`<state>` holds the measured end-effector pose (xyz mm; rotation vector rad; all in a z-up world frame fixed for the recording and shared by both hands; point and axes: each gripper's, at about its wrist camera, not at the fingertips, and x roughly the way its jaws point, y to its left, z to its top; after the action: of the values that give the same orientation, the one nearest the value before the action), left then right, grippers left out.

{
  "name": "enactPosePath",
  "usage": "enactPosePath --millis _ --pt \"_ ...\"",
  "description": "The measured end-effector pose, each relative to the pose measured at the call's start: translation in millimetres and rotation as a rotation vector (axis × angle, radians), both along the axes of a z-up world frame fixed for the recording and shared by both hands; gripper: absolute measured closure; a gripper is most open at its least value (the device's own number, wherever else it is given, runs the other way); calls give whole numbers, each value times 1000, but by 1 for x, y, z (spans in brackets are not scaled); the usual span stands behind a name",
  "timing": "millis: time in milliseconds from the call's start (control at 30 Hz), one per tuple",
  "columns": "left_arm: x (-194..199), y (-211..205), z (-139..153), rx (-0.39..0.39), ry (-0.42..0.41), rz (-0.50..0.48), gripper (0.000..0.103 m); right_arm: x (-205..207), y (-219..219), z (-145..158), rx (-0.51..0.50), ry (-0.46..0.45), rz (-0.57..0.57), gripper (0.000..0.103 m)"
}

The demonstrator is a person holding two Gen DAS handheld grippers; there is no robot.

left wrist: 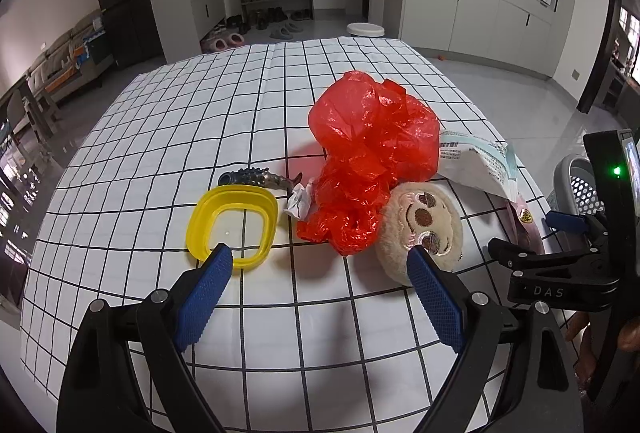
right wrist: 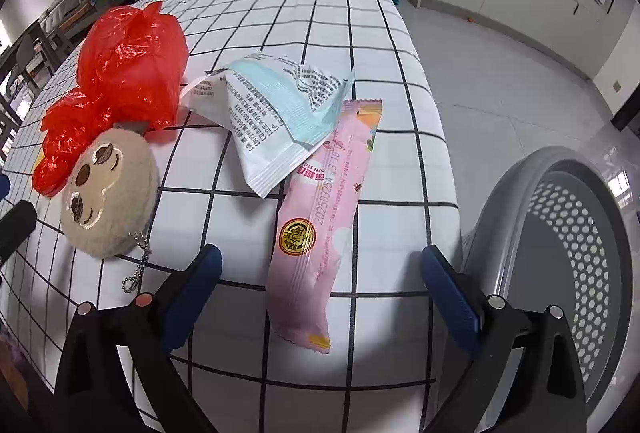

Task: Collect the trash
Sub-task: 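Grasp the pink snack wrapper with the right tool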

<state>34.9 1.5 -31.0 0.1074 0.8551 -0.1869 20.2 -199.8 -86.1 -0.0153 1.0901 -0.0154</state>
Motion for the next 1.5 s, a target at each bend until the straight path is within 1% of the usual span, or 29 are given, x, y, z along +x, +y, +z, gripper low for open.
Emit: enactPosePath --millis 267,400,567,800,1000,1067,1100,1167,1200,1267,1300,1367,1400,1433,1500 --pt "0 -3 -2 15 -1 3 16 -2 0 0 1 -2 13 8" --pt "0 -2 -3 19 -1 6 16 -4 1 0 -2 -21 12 8" --pt "0 -4 -2 13 0 3 16 1 -1 1 16 9 12 9" --pt "-2 -3 -2 11 -2 -3 16 3 -2 1 6 -8 -10 9" --pt "-4 -3 -1 5 0 -8 16 1 0 2 -4 -22 -6 10" --pt "-4 -4 -1 4 0 -11 16 0 0 3 6 -27 0 18" --pt "-4 -4 -1 5 0 -13 16 -1 0 4 8 -29 1 20" --pt "-5 -6 -1 6 1 -17 16 -2 1 5 14 -33 5 30" --pt "-5 -6 -1 7 1 -18 16 -2 1 6 16 -36 7 32" --pt "-5 -7 -1 7 1 -21 16 -5 4 9 14 -43 19 46" --pt "-6 -7 -1 7 2 -23 16 -6 5 9 14 -45 24 49" --pt "-7 -9 -2 7 3 -26 16 -9 7 10 14 -49 38 62" --pt "-7 -9 -2 6 4 -28 16 -10 7 10 13 -51 41 65" --pt "-8 -10 -3 6 5 -29 16 -12 7 11 13 -51 43 72" --pt "-9 -12 -3 7 4 -33 16 -15 7 11 17 -52 43 76"
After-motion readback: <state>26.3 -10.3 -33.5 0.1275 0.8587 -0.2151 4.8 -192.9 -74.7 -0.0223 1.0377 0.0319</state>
